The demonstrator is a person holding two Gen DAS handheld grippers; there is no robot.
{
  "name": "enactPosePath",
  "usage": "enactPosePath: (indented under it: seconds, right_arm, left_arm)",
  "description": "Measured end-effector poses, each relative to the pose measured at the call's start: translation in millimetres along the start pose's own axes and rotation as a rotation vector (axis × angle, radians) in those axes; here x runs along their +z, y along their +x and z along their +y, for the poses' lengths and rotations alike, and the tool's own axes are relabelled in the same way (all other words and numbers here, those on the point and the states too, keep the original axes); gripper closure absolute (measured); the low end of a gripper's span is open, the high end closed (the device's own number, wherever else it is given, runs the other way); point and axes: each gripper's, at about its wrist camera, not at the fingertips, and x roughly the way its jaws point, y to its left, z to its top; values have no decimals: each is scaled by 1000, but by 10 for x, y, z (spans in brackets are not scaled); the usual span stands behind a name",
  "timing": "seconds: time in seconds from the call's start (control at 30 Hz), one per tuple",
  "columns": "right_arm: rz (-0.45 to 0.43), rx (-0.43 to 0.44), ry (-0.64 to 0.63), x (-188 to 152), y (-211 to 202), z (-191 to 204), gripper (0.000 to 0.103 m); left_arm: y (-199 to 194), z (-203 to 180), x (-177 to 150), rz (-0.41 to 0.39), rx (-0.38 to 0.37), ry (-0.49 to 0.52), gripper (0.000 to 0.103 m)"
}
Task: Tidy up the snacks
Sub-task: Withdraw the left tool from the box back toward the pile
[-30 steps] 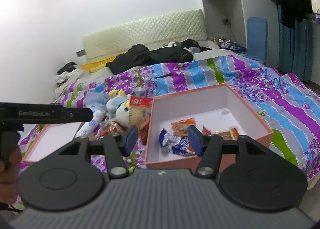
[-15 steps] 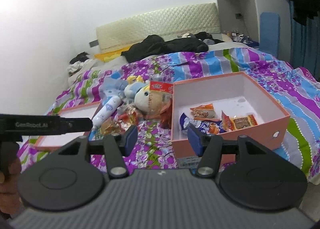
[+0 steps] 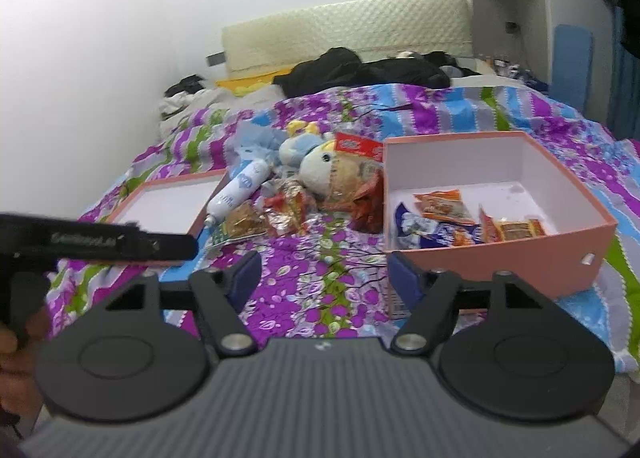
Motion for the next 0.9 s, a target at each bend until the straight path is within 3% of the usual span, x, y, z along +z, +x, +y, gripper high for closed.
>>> enactPosePath:
  seconds: [0.33, 0.43, 0.67, 0.9]
  right_arm:
    - [34, 53, 12, -33, 405, -101, 25]
    - [27, 70, -1, -25, 533, -83, 18]
    - [44, 113, -51, 10, 872, 46, 17]
    - [55, 116, -54, 52, 1432, 133, 17]
  left_arm:
    - [318, 89, 171, -5, 88, 10, 30]
    - [369, 148, 210, -13, 108, 29, 30]
    - [641, 500, 286, -4, 146, -4, 27]
    - [1152, 976, 396, 41, 180, -66, 24]
